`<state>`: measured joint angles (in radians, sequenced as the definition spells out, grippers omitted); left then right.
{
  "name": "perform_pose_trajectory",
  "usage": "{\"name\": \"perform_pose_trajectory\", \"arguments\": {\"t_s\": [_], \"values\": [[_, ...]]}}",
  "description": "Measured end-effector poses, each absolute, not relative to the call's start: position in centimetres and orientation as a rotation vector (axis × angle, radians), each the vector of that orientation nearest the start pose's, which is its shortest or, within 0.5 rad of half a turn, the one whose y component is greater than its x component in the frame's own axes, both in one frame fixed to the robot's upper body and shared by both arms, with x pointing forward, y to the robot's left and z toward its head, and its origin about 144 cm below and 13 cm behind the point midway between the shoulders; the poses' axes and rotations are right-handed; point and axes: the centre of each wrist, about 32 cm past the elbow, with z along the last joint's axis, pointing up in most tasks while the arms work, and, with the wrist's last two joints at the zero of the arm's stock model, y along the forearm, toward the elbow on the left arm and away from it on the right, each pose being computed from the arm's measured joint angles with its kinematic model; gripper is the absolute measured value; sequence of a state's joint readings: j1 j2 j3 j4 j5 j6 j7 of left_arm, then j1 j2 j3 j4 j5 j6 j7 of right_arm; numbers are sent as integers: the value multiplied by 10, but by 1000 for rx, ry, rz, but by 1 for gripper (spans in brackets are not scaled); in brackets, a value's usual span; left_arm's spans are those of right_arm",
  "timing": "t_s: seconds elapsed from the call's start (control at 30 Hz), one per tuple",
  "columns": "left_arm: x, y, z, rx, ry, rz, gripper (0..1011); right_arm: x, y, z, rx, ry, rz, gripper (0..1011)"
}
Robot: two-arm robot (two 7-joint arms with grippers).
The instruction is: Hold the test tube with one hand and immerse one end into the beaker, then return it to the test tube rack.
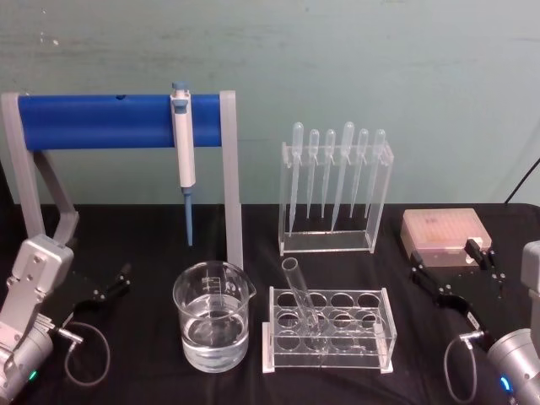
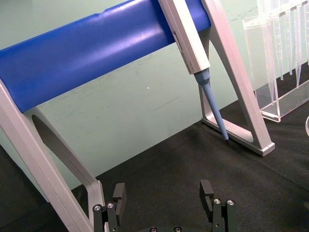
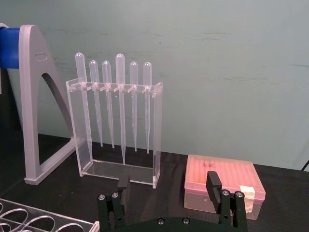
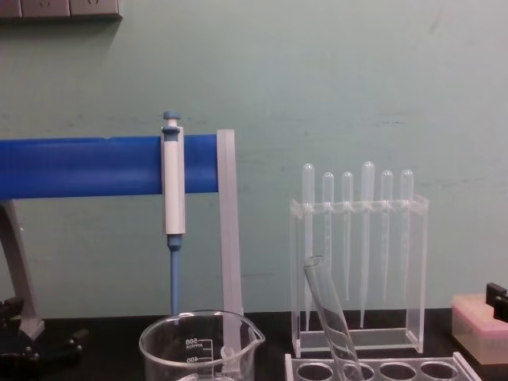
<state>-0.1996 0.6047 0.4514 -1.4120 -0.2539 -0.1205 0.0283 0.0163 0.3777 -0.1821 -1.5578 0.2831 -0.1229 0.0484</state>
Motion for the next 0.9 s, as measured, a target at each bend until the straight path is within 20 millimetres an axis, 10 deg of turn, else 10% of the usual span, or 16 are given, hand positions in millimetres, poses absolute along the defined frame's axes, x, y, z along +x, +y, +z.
{"name": "perform_pose_trajectory", "arguments": {"t_s": [0.9], "values": [[489, 310, 1140, 304, -285, 1248, 1000, 459, -284, 1144, -22, -118, -1351, 1003]]}}
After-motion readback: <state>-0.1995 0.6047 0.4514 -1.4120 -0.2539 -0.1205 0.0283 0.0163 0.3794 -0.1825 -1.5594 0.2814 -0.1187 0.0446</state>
